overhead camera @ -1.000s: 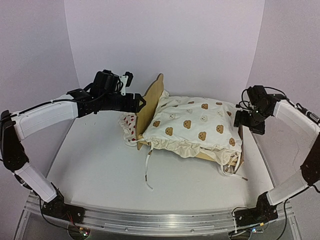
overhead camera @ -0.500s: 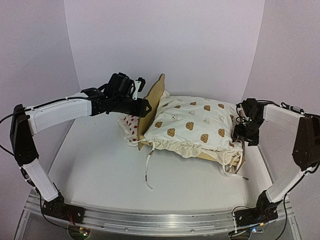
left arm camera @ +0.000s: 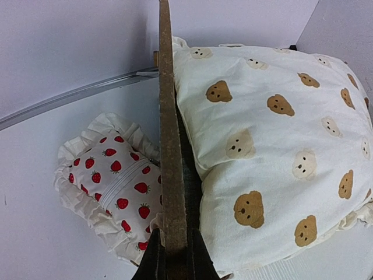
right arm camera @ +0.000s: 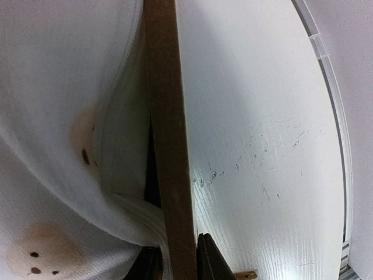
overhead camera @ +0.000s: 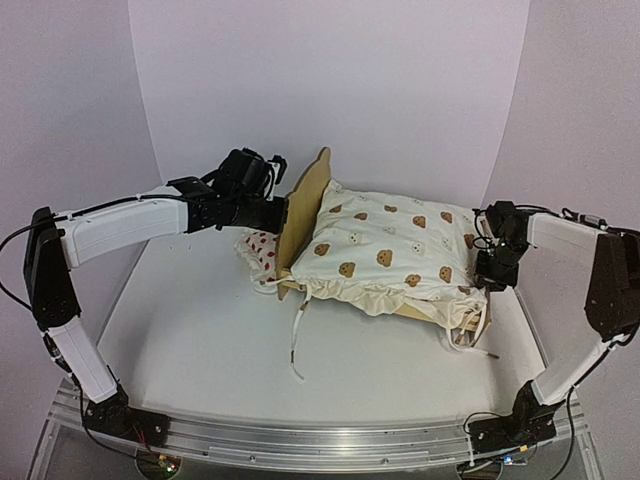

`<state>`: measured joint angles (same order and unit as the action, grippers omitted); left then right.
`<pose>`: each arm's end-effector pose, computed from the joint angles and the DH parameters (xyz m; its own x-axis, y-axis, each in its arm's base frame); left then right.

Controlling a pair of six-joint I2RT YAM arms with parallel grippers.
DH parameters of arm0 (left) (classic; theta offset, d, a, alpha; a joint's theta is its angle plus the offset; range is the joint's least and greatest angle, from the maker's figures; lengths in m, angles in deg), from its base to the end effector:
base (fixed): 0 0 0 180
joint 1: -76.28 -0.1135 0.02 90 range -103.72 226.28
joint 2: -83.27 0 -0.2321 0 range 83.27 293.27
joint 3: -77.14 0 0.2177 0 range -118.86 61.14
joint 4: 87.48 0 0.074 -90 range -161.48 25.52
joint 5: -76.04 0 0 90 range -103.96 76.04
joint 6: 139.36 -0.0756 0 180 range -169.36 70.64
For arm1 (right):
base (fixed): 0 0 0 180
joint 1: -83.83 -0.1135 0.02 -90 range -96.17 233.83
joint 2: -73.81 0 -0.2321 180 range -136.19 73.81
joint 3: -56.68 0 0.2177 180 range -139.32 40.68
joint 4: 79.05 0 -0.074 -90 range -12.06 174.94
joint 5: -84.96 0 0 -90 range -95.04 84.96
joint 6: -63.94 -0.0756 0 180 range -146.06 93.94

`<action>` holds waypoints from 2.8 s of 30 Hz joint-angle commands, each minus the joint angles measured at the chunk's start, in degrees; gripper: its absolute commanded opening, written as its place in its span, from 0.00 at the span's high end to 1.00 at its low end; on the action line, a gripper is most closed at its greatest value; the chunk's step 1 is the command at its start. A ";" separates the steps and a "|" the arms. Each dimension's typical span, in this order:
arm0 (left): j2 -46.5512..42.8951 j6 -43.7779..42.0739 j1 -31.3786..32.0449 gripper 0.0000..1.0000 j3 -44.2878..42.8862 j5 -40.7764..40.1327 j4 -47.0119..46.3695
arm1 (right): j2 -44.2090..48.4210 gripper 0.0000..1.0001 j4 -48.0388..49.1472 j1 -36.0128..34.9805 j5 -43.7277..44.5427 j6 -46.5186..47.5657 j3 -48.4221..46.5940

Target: Set up the pet bed

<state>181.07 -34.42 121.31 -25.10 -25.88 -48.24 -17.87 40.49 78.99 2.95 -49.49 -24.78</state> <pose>0.2867 -0.2649 0.2759 -0.5373 0.1809 -0.8238 0.4490 0.8882 -0.0978 0.2902 0.0140 0.1664 -0.8778 0.3209 -0.3557 0.3393 0.9406 0.0112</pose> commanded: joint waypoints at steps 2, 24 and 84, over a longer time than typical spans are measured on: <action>-3.61 1.86 1.49 1.00 1.06 -0.81 -1.05 | 0.98 0.81 0.68 -6.56 -7.43 -0.52 -0.13; -33.82 13.74 0.36 0.97 24.40 -23.22 9.82 | -21.12 0.86 2.79 -38.30 2.92 -8.76 -24.64; 15.76 -4.96 19.95 0.45 -29.30 2.32 22.87 | 26.04 0.35 -0.59 -42.17 7.72 2.08 6.85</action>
<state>190.52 -36.77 140.32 -48.75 -27.17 -29.00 5.03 40.08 36.91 6.75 -45.37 -19.25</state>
